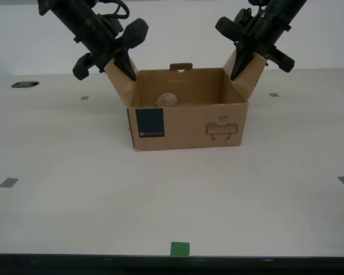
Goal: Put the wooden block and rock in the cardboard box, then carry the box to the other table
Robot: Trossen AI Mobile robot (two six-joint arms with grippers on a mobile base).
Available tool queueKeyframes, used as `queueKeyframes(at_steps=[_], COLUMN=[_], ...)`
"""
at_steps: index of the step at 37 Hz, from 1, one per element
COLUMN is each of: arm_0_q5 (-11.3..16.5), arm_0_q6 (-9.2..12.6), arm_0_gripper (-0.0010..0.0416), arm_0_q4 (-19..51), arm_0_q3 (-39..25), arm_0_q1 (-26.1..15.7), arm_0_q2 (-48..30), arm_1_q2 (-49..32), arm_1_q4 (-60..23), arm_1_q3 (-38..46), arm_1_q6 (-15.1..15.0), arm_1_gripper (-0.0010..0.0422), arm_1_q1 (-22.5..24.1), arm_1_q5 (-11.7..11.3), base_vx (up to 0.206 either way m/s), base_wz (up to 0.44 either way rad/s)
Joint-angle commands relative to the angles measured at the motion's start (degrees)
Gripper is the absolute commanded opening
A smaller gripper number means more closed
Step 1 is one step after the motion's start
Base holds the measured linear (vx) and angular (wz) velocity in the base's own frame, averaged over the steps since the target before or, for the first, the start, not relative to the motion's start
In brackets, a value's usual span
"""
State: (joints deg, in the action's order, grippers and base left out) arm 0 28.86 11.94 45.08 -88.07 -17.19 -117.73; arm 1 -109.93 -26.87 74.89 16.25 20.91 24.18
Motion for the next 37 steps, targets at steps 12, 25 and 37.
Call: queueKeyframes(at_steps=[12, 25, 37], arm_0_q5=[0.9, 0.9, 0.9], arm_0_q6=[-0.1, -0.6, -1.4], arm_0_gripper=[-0.0001, -0.0001, -0.0001], arm_0_q4=[0.9, 9.7, 17.0], arm_0_q3=[-1.8, -11.1, -18.5], arm_0_q1=[-0.1, -0.1, -0.2], arm_0_q2=[0.5, 0.5, 0.5], arm_1_q2=[2.6, 8.3, 11.8], arm_1_q4=[0.3, 0.0, -2.3], arm_1_q3=[0.2, 0.3, 2.7], arm_1_q6=[0.3, 1.4, 2.4], arm_1_gripper=[-0.0001, -0.0001, -0.0001], arm_1_q1=[0.2, 0.2, 0.2], arm_1_q5=[1.9, 1.9, 1.9], base_vx=[0.000, 0.000, 0.000], base_wz=[0.000, 0.000, 0.000])
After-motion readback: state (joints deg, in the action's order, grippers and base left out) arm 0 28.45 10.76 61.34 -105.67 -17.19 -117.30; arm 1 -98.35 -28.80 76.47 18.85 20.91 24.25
